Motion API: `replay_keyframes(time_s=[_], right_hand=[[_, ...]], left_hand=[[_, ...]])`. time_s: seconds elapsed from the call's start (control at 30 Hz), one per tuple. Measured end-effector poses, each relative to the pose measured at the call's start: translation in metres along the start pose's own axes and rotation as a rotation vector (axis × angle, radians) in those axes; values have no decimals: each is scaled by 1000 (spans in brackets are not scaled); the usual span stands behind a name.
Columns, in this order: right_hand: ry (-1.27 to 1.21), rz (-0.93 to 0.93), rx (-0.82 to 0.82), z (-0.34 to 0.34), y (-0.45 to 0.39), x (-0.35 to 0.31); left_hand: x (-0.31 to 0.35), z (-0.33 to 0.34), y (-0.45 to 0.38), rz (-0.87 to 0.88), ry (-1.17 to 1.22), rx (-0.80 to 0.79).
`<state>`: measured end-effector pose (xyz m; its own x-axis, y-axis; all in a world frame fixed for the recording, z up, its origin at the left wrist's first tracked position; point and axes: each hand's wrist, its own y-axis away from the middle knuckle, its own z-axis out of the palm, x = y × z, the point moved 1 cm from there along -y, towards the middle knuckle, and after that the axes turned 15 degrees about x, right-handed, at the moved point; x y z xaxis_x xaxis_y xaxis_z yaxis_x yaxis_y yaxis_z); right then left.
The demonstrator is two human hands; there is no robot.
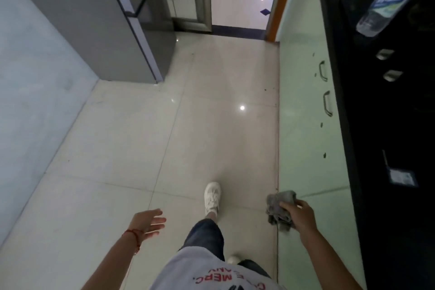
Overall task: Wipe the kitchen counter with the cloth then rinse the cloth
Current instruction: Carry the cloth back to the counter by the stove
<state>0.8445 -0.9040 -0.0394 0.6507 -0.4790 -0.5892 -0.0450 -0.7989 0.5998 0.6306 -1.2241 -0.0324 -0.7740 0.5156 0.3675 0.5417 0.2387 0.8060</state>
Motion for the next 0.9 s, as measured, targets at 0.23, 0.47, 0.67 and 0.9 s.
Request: replay_keyframes(time_s=[0.23,0.47,0.67,0.9], right_hand=[[122,-57,71,58,-73,-114],[282,-160,157,85,-135,-210],[285,-89,172,112,-209,-278],[237,-65,122,147,-295,-406]], left_hand=[[144,38,-59,-28,-30,-9],[336,103,-76,105,-65,-132],[475,177,-94,207,-71,-184],[577,228,-124,120,-109,-111]])
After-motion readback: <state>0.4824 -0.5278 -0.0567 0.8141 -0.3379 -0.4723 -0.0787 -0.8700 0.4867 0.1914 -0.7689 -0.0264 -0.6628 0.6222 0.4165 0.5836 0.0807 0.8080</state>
